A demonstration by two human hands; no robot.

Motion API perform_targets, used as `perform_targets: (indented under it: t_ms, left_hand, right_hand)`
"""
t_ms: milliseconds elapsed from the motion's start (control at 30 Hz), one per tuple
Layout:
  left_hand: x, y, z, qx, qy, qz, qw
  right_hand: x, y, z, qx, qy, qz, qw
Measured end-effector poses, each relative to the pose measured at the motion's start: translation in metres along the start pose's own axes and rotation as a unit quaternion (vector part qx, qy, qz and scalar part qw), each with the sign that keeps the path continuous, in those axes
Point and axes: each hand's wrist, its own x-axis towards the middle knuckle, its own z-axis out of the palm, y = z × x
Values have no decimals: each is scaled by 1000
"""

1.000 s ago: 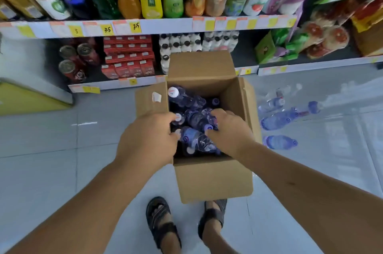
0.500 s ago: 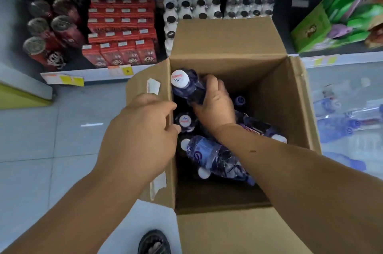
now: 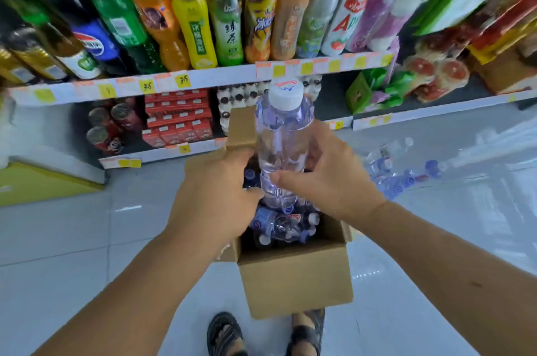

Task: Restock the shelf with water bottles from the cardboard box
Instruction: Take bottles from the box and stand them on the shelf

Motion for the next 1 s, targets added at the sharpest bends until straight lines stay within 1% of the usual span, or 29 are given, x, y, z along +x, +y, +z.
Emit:
perform_targets:
  t_ms: [67,133,233,367,500,633,767,800,900,1000]
  left_hand:
    - [-18,27,-51,13,1,20,1000]
    - [-38,56,-108,18,-18,46,999]
    - [-77,104,-204,-53,-48,99,993]
    - [-120,162,-319,-115,-3,154,981]
    - [-152,200,-393,-216,33,216,952]
    - [-179,217,-437,-226,70,253,938]
    - [-193,224,-466,-253,53,286,922]
    - [-196,225,-472,-259,45,298,918]
    - [-198,223,-492,-259,20,339,904]
    - [-187,220,-512,-267,-54,322,907]
  right_hand:
    - [-21,-54,-40,19,-9,-11,1000]
    - [-42,-112,-82,46,-9,-26,999]
    - [-72,-207,-139,72,5,-56,996]
    - [-102,-321,-190,86,60,-115,988]
    - [-129,-406,-214,92,136,-159,974]
    - [-147,-461,-222,57,173,-183,966]
    - [-161,-493,-230,47,190,-204,959]
    - [-165,-499,-233,54,177,-203,962]
    - [-169,-511,-247,75,103,-198,972]
    - [-165,-520,-258,94,61,-210,971]
